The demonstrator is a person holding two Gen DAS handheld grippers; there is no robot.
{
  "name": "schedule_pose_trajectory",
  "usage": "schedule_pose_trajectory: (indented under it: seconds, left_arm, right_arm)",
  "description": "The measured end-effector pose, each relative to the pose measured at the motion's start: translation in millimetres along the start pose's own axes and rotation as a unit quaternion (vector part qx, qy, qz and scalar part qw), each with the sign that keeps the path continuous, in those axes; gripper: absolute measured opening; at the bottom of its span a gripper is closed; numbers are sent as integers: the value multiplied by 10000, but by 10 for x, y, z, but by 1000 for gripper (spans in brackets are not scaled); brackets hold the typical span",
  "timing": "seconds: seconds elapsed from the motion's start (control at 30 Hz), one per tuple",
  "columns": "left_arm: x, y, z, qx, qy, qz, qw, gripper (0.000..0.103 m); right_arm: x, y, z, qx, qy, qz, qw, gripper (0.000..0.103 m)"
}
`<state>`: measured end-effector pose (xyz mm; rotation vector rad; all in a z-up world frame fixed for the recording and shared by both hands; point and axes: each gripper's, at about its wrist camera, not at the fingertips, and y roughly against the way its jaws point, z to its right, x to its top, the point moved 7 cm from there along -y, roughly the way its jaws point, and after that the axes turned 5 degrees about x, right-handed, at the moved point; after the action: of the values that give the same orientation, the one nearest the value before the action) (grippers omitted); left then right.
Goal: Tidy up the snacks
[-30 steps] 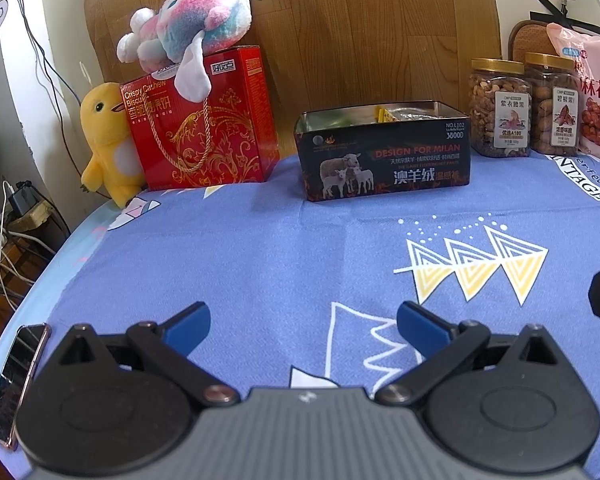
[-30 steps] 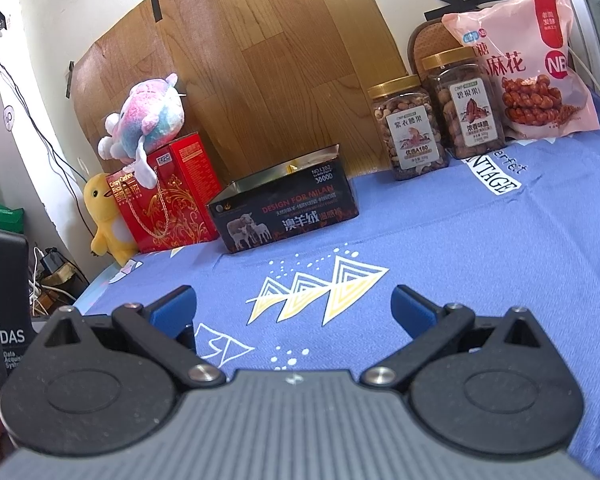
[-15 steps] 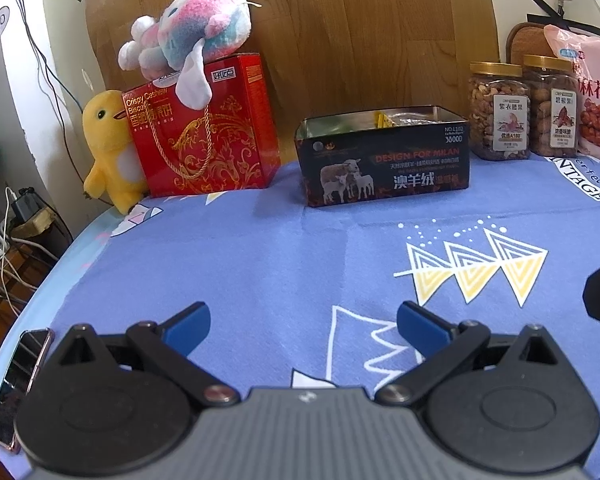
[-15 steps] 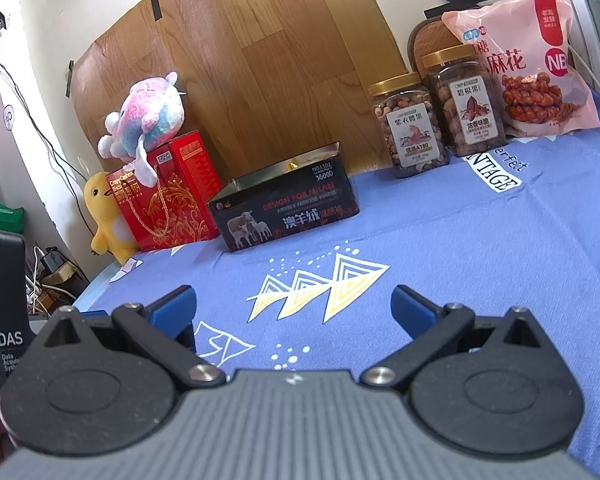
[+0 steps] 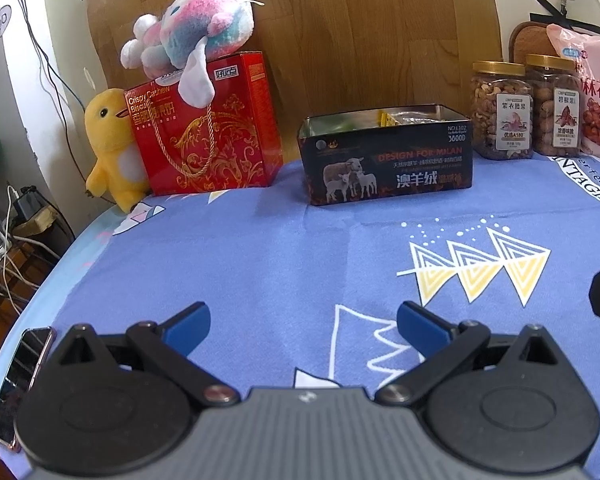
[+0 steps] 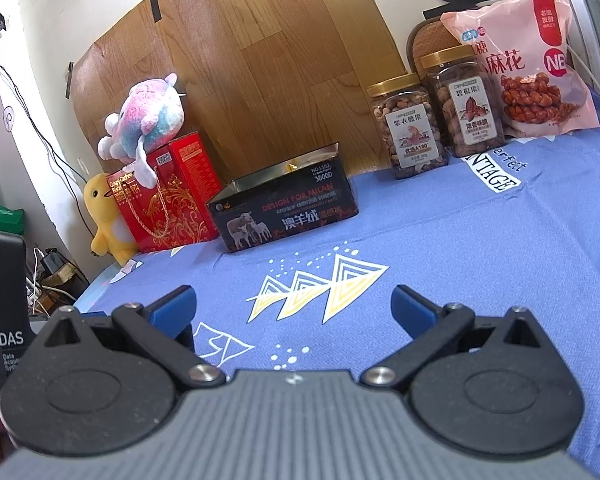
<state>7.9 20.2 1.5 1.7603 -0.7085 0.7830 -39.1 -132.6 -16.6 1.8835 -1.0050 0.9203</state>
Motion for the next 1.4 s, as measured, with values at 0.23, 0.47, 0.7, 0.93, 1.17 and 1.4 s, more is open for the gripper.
schedule_pose_trajectory:
  seconds: [0.23, 0.47, 0.7, 0.93, 1.17, 1.4]
  left_arm:
    - [-8, -10, 5, 35, -18, -36, 10000, 103]
    - [-13, -25, 1, 74, -18, -81, 9999, 103]
    - [-22, -35, -5, 104, -10, -109, 9999, 103]
    - [-25, -39, -7, 119, -18, -116, 9999, 103]
    - [-34, -61, -27, 157, -13, -147, 9998, 103]
    - [-38, -65, -33, 191, 3, -150, 9997, 103]
  right_arm:
    - [1, 3, 6, 4, 0, 0, 10000, 103]
    - [-2, 1, 1, 8, 2, 0, 10000, 103]
    - [-2, 2, 3, 3, -2, 0, 10000, 103]
    - [-3, 5, 0, 1, -10, 9, 10000, 103]
    - [-4, 10, -1, -3, -10, 15, 10000, 103]
    - [4, 19, -2, -17, -26, 48, 10000, 103]
